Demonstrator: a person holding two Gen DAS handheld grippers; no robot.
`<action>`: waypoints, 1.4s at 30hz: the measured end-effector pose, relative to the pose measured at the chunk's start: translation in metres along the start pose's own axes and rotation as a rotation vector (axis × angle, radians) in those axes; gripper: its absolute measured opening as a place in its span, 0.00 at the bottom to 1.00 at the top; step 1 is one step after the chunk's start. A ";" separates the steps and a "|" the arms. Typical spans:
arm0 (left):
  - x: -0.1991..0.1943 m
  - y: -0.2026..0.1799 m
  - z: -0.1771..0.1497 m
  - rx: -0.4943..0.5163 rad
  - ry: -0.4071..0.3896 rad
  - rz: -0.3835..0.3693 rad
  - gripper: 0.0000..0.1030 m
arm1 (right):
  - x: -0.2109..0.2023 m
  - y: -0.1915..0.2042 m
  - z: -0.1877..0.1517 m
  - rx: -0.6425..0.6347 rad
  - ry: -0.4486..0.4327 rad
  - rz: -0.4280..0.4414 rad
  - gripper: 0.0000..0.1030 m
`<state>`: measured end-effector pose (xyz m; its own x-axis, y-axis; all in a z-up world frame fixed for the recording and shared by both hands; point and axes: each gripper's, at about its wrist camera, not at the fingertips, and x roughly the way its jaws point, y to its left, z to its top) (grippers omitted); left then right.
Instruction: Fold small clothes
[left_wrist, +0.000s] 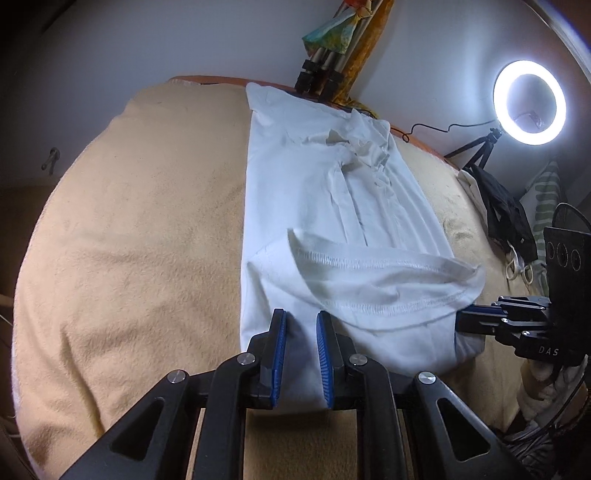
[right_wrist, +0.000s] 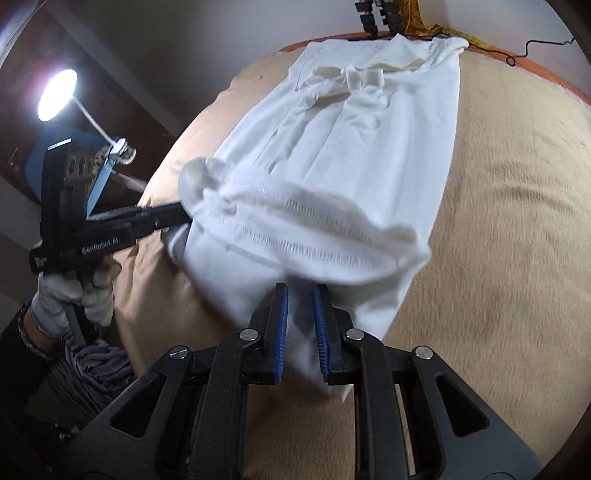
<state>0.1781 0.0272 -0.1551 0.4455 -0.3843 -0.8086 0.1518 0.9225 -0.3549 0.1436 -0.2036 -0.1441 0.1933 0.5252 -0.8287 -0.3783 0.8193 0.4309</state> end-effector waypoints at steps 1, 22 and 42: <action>0.002 0.000 0.004 -0.002 -0.007 0.004 0.14 | 0.001 -0.001 0.006 0.008 -0.012 -0.008 0.15; 0.005 0.015 0.059 -0.012 -0.144 0.177 0.18 | -0.034 -0.053 0.051 0.212 -0.216 -0.146 0.16; 0.108 -0.073 0.217 0.119 -0.127 0.002 0.44 | -0.027 -0.158 0.140 0.279 -0.302 -0.131 0.38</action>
<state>0.4065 -0.0742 -0.1140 0.5524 -0.3822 -0.7407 0.2513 0.9237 -0.2892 0.3244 -0.3149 -0.1397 0.4951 0.4223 -0.7593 -0.0812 0.8926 0.4434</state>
